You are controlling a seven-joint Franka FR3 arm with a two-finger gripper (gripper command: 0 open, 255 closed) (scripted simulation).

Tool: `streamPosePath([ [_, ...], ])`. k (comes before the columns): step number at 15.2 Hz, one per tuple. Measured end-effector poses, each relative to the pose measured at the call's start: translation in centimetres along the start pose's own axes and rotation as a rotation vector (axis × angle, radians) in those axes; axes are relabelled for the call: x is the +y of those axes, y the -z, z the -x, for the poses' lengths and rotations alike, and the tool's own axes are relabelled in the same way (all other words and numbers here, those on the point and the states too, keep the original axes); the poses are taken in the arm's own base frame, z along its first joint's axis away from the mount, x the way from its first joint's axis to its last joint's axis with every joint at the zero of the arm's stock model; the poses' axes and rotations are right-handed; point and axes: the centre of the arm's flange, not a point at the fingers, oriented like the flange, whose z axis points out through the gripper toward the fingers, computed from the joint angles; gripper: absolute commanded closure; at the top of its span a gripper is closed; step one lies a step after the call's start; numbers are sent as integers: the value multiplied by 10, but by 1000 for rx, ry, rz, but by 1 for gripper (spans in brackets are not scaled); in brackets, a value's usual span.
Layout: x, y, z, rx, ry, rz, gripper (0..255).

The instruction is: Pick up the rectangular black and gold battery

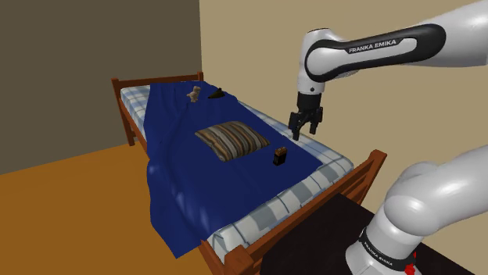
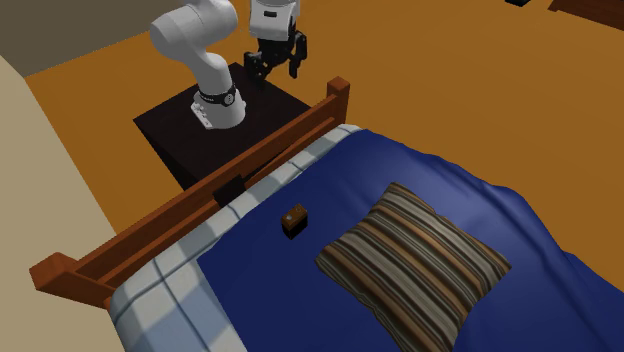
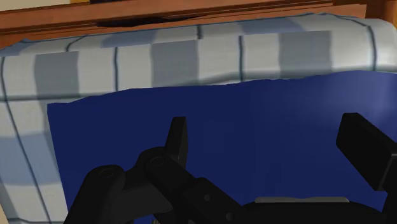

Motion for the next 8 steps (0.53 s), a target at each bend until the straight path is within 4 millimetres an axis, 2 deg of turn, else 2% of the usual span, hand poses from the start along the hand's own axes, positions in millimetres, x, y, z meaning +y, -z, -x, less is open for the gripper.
streamPosePath([
  [8, 42, -60, -74, -3, -25, 1, 0],
])
